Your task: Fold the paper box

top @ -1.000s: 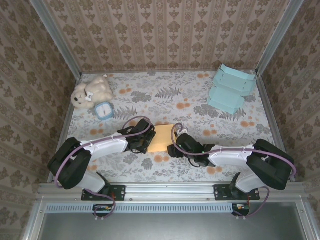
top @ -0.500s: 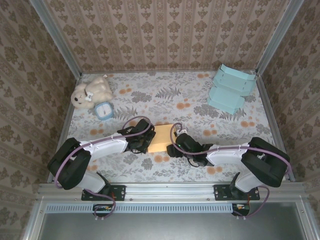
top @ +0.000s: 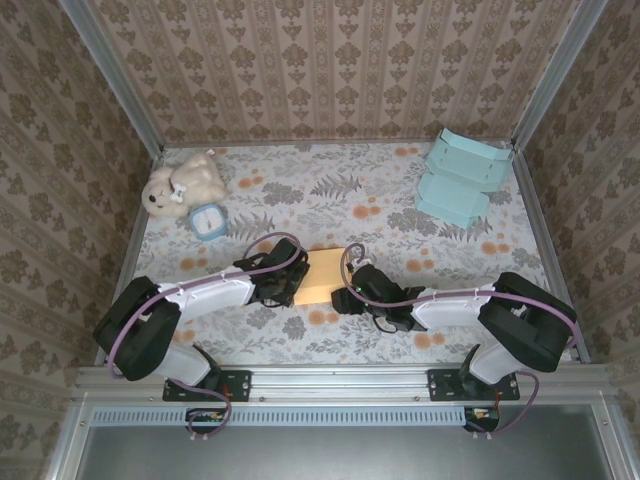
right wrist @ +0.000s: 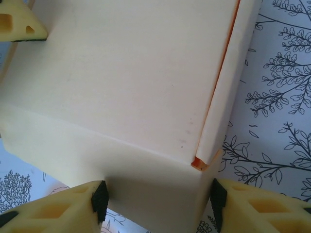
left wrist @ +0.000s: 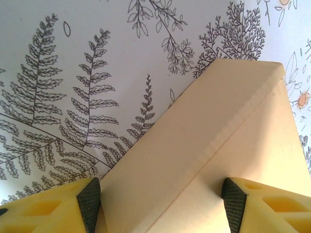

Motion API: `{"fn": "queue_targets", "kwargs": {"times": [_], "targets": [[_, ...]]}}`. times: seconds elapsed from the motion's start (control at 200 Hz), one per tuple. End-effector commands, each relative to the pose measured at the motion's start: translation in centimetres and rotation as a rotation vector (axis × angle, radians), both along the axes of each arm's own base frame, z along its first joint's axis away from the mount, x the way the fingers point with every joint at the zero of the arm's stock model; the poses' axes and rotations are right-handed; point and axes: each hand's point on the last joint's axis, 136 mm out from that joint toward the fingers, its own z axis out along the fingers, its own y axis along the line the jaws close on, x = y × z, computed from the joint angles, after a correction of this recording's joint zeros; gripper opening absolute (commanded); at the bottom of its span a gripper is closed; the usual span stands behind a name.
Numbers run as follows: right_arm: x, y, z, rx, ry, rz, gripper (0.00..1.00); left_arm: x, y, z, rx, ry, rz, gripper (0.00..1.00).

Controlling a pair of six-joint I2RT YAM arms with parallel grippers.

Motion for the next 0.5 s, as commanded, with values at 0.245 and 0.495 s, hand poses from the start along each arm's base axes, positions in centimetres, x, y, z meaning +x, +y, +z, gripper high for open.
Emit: {"fn": "queue_targets", "kwargs": {"times": [0.245, 0.495], "targets": [[-0.8, 1.3, 2.0, 0.089, -0.001, 0.046, 0.56, -2.8, 3.0, -2.9, 0.107, 0.124, 0.034, 0.67], [-1.3, 1.7, 2.9, 0.125, 0.0, 0.068, 0.56, -2.7, 3.1, -3.0, 0.11, 0.124, 0.041, 0.67]]}}
